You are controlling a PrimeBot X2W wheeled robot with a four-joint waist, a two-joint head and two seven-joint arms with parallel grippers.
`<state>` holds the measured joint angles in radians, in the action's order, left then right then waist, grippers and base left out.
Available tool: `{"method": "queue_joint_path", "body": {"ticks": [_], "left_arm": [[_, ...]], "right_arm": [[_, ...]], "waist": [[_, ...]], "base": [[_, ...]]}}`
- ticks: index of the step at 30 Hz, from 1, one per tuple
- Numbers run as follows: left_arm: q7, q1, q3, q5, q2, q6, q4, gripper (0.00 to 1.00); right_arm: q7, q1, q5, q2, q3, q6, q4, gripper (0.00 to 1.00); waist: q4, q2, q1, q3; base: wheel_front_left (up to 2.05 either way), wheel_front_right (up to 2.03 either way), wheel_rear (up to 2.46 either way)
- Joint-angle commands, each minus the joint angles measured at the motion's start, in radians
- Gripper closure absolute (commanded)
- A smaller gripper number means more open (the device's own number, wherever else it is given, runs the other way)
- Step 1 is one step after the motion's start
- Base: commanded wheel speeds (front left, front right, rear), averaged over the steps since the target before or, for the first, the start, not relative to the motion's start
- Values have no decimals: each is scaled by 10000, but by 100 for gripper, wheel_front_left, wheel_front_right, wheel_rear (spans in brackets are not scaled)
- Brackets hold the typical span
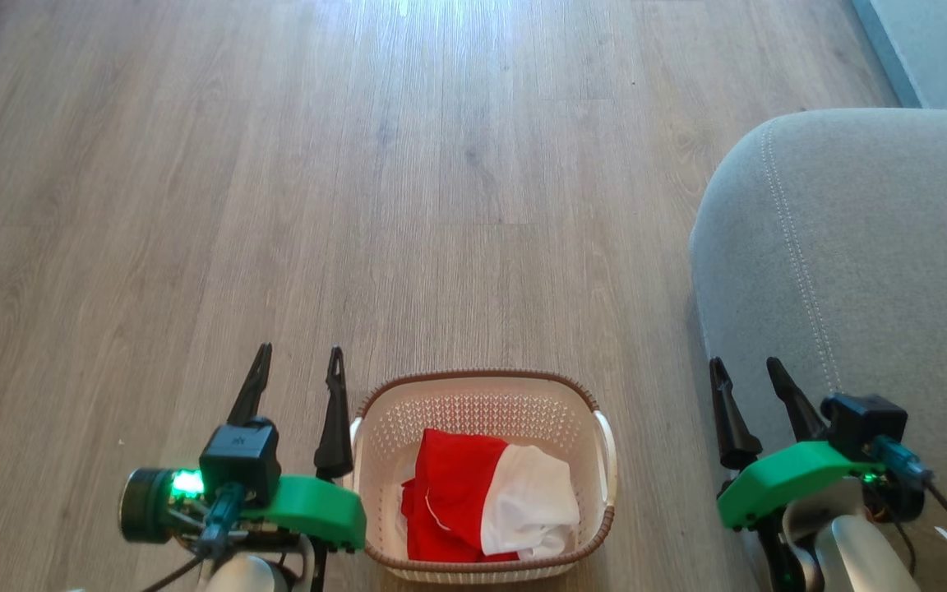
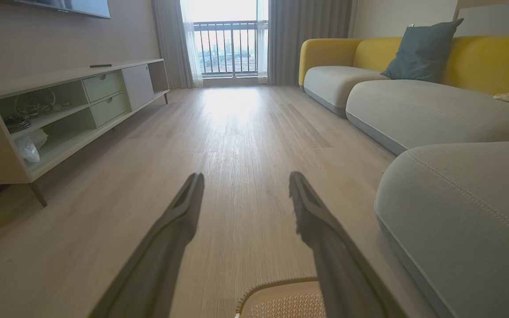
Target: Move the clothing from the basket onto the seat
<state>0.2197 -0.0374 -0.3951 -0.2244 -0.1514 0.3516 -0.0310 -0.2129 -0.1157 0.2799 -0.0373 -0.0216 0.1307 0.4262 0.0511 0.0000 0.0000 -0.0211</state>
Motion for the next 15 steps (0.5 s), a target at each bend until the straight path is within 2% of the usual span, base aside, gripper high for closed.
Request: {"method": "queue_joint_path", "body": {"ticks": [1,9,15], "left_arm": [[137,-333,391,316,88,-63,352,0],[371,-144,718,1282,455,-600,139,0],[421,12,1095,1079,762,-1516,-428,0]], "right_arm": [[-202,-637,-319,-116,-258,0,-243,0],[-438,-823,-1069,-127,-452,0,-84,0],[-488,-825,-1116,-129,-495,0,23,0]], "waist": [[-3,0,0,-2],[-60,0,0,-25],[-72,0,0,-72]], "base": [[0,0,0],[0,0,0],[0,0,0]]}}
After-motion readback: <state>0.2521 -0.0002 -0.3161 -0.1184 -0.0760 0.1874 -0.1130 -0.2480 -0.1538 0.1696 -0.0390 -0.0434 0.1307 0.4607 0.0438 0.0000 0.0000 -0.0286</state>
